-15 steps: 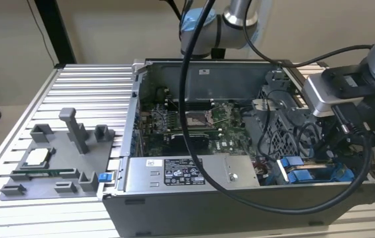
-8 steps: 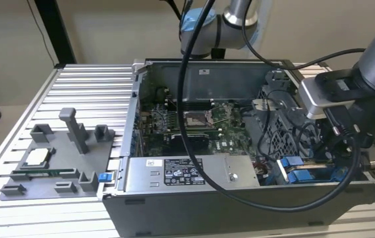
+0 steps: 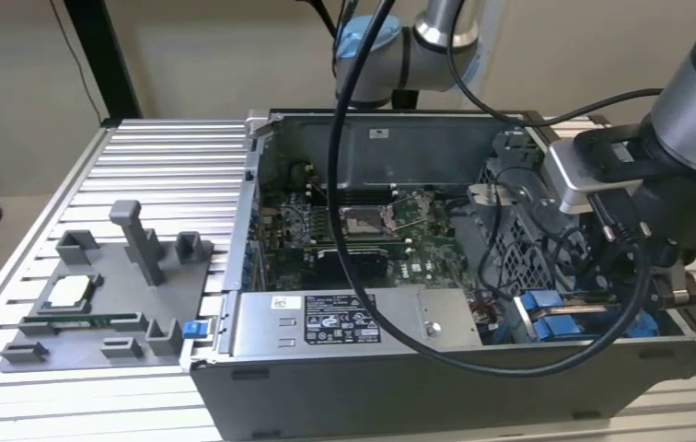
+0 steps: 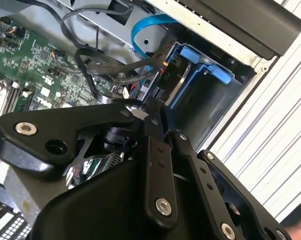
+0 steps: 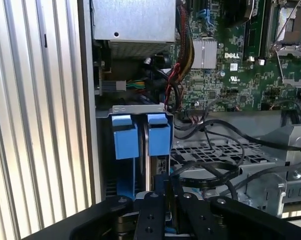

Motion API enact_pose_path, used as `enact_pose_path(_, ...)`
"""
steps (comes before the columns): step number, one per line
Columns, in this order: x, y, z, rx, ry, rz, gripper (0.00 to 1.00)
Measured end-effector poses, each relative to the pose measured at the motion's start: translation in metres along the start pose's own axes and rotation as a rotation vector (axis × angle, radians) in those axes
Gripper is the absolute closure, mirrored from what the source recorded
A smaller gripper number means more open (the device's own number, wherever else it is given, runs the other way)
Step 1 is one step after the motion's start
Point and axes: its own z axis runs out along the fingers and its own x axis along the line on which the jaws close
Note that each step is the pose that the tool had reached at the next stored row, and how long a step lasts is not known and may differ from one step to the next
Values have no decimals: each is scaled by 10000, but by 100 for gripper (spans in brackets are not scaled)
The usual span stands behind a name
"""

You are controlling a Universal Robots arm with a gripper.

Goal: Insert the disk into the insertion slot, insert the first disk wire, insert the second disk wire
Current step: 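Insert the second disk wire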

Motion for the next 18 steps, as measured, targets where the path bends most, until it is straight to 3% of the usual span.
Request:
enact_pose_path(7, 5, -14, 53, 106, 15, -46, 100)
enact_pose_path(12, -3, -31, 96, 242, 21, -130, 100)
enact_pose_path(18, -7, -28, 120, 265, 23, -154, 100)
